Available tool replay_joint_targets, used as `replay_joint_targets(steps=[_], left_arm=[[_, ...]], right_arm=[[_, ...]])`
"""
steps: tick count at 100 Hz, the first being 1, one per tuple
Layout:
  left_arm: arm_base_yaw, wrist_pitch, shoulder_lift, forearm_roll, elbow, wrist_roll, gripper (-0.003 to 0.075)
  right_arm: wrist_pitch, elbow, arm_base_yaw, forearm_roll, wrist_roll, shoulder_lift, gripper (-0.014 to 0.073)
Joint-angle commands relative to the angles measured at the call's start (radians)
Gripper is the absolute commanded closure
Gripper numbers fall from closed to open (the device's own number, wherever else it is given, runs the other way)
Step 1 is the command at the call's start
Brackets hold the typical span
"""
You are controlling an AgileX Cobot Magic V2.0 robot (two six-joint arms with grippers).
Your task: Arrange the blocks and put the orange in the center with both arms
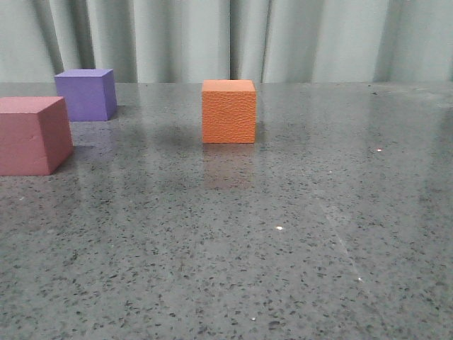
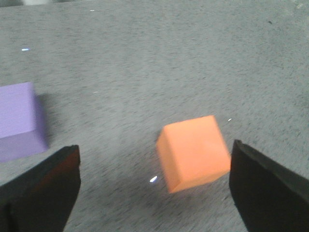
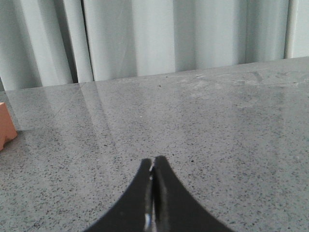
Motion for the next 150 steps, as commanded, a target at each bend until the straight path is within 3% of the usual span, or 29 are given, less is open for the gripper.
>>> replay_joint_targets(steps=[1, 33, 63, 150], left_arm=[[-0.051, -0.015, 0.063, 0.084, -0.124, -0.106, 0.0135], [-0.107, 0.105, 0.322, 0.095, -0.377, -0.176, 0.0135], [-0.107, 0.166, 0.357, 0.182, -0.377, -0.270, 0.0134], [-0.109, 0.210, 0.418, 0.128, -0.377, -0.270, 0.0135]], right_arm=[[-0.084, -0.013, 0.000, 0.002, -0.001, -0.019, 0.0661], [-0.084, -0.013, 0.000, 0.002, -0.001, -0.019, 0.0661], [-0.084, -0.013, 0.000, 0.002, -0.001, -0.019, 0.0661], [-0.084, -0.013, 0.000, 0.002, -0.001, -0.019, 0.0661]])
